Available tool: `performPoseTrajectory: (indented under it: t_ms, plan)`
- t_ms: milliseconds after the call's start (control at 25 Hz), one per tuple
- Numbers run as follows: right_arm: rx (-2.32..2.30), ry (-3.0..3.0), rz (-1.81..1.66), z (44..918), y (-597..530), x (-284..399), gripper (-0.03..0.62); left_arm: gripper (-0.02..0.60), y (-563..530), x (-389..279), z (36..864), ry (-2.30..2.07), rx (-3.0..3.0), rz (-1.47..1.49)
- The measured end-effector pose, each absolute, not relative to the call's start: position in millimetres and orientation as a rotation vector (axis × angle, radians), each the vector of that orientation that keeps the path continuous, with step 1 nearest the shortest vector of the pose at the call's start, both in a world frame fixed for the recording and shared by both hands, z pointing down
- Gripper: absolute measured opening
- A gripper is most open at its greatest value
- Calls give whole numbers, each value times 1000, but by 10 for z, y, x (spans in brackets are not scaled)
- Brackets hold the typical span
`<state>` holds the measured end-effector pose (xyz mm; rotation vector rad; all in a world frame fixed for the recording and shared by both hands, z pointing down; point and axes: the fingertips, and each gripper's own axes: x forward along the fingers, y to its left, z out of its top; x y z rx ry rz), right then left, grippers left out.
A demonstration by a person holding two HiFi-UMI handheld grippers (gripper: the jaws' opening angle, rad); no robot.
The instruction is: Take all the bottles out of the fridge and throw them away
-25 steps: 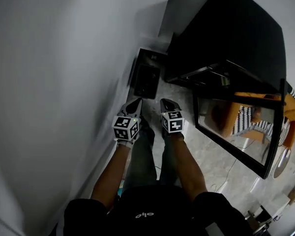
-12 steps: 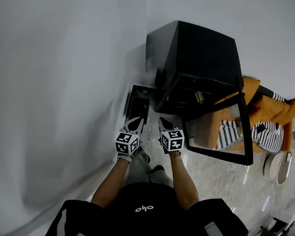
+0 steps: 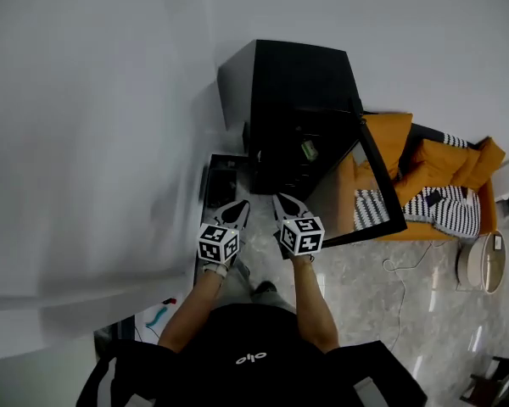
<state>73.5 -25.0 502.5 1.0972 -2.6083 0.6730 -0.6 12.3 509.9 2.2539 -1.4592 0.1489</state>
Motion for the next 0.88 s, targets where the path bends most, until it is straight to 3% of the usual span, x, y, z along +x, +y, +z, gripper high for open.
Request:
performPoseTrajectory:
  t_ms: [480, 880]
  plan:
    - [1321, -2612, 615, 4506, 251, 1903, 9, 6, 564, 808, 4662, -1412, 2379, 148]
    - [1389, -2600, 619, 4459, 469, 2260, 9, 6, 744, 1080, 4580, -1385, 2415, 163]
